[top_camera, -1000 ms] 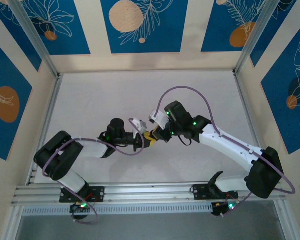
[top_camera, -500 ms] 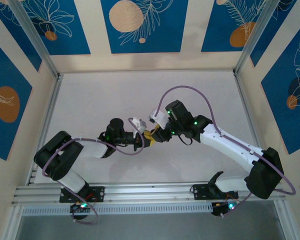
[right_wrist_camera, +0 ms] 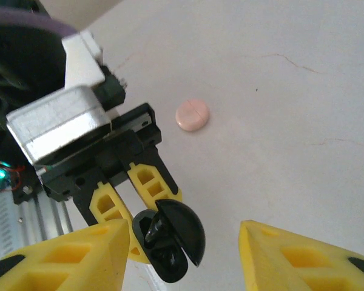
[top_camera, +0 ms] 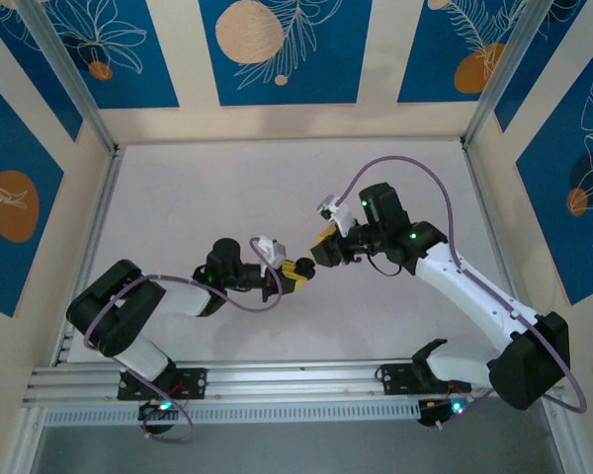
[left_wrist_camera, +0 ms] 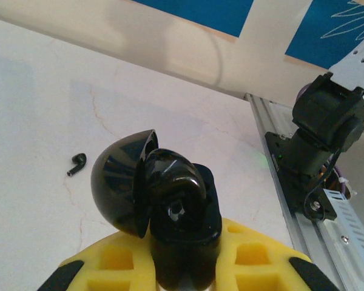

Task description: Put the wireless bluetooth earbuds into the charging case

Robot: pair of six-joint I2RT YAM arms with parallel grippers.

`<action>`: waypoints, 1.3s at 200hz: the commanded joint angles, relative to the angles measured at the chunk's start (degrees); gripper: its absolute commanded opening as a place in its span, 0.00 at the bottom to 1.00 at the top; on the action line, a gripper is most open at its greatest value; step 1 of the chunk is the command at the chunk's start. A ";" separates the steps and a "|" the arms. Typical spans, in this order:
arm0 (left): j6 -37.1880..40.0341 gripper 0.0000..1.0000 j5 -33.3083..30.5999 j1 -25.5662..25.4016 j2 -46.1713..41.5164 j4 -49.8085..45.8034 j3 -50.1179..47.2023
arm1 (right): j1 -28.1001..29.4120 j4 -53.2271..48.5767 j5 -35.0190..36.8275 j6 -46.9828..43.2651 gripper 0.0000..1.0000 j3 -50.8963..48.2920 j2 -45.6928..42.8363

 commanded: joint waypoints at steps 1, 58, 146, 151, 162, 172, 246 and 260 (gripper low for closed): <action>4.05 0.17 -0.48 0.49 -2.24 2.91 -1.68 | -2.65 0.66 -6.85 4.67 0.51 -0.60 -1.17; 9.96 0.17 -3.88 0.42 -6.08 -1.50 -3.87 | -4.97 -3.52 -10.84 7.06 0.44 0.40 1.45; 20.27 0.17 -15.67 0.13 -15.39 -16.66 -4.93 | -7.18 -11.22 4.11 15.97 0.38 2.26 4.86; 20.81 0.17 -16.26 0.04 -15.97 -17.73 -4.97 | -7.92 -12.71 5.00 16.66 0.38 2.95 6.11; 21.66 0.17 -17.30 0.12 -17.00 -19.77 -4.97 | -9.13 -15.81 7.52 18.67 0.38 4.29 9.42; 22.07 0.17 -18.07 0.03 -17.66 -21.15 -4.97 | -10.21 -18.26 9.21 20.36 0.38 5.44 12.59; 23.05 0.17 -20.21 -0.02 -20.68 -26.08 -5.32 | -13.82 -20.71 12.86 25.52 0.45 7.62 29.82; 23.31 0.17 -20.59 0.01 -21.22 -26.81 -5.41 | -14.60 -20.79 14.03 25.13 0.45 8.25 31.95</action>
